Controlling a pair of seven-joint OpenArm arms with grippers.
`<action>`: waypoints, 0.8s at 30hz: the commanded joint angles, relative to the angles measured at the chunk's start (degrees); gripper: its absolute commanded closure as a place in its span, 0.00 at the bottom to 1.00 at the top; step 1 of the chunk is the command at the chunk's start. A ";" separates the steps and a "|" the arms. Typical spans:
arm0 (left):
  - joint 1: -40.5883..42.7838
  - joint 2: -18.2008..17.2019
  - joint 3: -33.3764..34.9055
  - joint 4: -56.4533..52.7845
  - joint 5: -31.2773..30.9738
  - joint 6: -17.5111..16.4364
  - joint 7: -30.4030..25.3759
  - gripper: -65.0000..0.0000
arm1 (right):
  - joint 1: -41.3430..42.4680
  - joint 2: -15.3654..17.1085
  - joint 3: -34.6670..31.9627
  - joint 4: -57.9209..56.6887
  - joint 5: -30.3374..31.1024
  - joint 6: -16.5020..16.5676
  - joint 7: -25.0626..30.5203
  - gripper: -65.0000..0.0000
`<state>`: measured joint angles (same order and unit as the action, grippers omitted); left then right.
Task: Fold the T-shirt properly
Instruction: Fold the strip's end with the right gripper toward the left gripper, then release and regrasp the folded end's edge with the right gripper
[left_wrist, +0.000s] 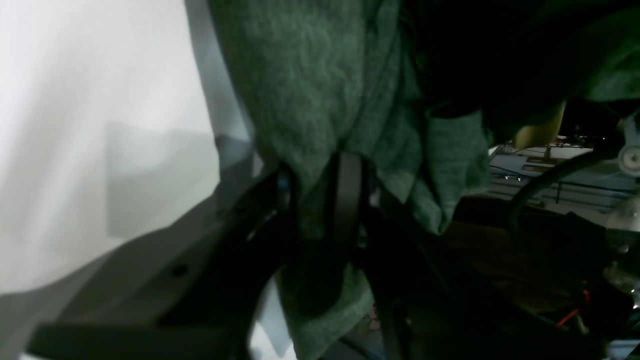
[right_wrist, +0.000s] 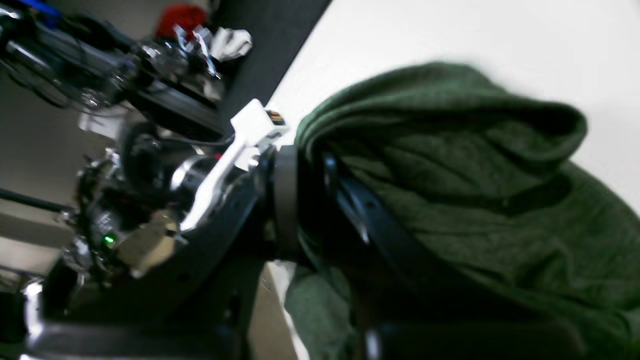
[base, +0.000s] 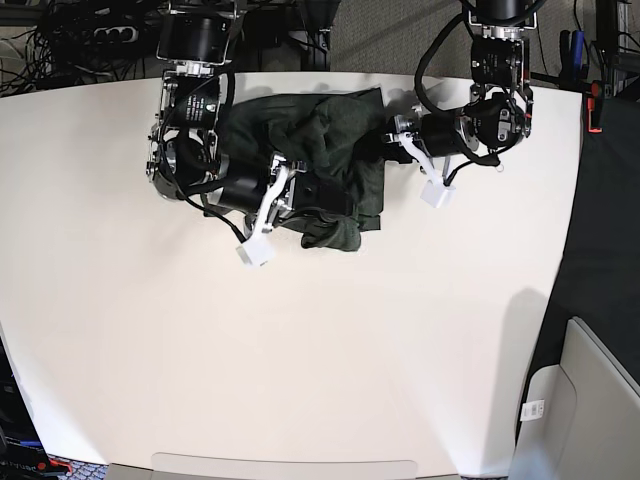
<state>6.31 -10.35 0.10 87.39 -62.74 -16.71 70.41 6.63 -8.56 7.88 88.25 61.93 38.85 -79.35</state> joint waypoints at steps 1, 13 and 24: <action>-0.46 -0.42 -0.14 0.47 -0.86 0.14 0.05 0.93 | 1.50 -0.44 -1.33 0.59 1.15 0.49 0.98 0.99; 0.95 -0.42 -0.32 0.74 -0.95 0.14 0.05 0.93 | -0.52 2.27 -2.21 1.73 -6.50 0.23 1.07 0.34; 1.12 -0.51 -0.32 0.65 -0.95 0.14 -1.80 0.93 | -7.82 12.73 12.56 11.23 2.46 0.58 0.98 0.33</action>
<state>7.49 -10.48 -0.05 87.59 -63.20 -16.95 68.69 -2.37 3.99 20.56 98.02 62.00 39.03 -79.72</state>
